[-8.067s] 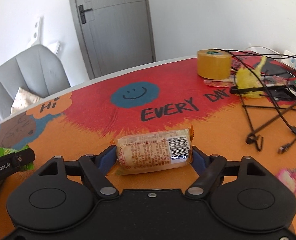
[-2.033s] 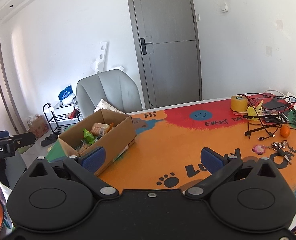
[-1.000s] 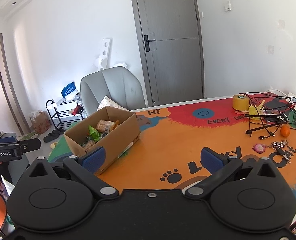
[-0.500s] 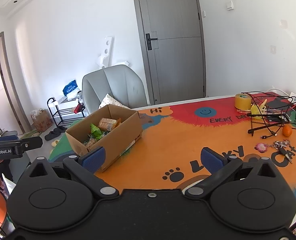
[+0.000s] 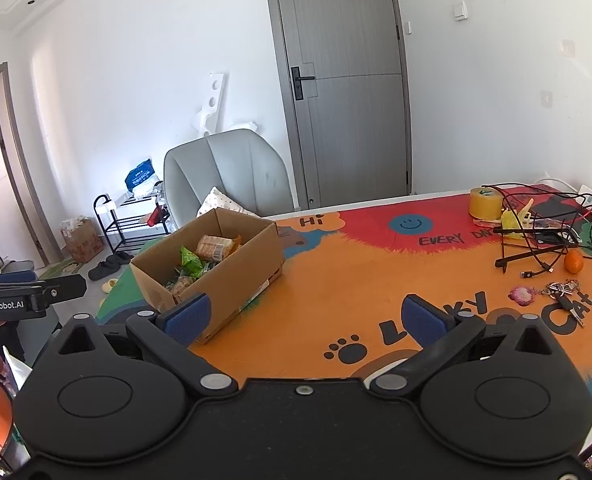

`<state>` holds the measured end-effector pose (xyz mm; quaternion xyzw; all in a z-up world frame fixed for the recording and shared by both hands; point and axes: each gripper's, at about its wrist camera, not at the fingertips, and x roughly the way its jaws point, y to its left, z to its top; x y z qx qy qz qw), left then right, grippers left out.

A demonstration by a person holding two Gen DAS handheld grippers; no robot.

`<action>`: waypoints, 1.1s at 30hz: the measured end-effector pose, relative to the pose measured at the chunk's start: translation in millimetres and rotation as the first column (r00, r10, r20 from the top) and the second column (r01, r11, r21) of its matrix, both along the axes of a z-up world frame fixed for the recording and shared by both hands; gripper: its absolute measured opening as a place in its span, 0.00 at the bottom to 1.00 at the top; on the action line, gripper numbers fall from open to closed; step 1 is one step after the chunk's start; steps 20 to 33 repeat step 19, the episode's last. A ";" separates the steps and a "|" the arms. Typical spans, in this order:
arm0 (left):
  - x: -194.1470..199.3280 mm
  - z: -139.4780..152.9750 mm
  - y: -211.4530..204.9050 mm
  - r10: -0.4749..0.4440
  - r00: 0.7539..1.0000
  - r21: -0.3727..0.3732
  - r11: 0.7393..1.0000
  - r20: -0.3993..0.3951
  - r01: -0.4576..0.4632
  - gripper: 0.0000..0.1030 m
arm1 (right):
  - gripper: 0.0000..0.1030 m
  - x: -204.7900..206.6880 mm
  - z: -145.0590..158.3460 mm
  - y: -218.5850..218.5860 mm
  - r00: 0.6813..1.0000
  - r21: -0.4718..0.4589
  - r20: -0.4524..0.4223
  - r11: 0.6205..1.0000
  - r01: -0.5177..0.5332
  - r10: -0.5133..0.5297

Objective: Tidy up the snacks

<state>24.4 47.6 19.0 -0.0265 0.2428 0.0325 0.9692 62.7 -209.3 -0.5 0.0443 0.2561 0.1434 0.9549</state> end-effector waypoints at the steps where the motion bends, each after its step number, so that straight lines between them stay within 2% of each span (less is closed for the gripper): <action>1: -0.4 0.0 0.1 0.000 1.000 -0.001 1.000 0.000 0.000 1.00 | 1.00 0.0 0.0 0.0 1.000 0.000 0.000 1.000 0.000 0.000; 33: 1.2 -1.1 0.4 -0.016 1.000 -0.007 1.000 0.002 0.016 1.00 | 1.00 2.3 -0.3 1.5 1.000 -0.011 0.000 1.000 0.002 -0.002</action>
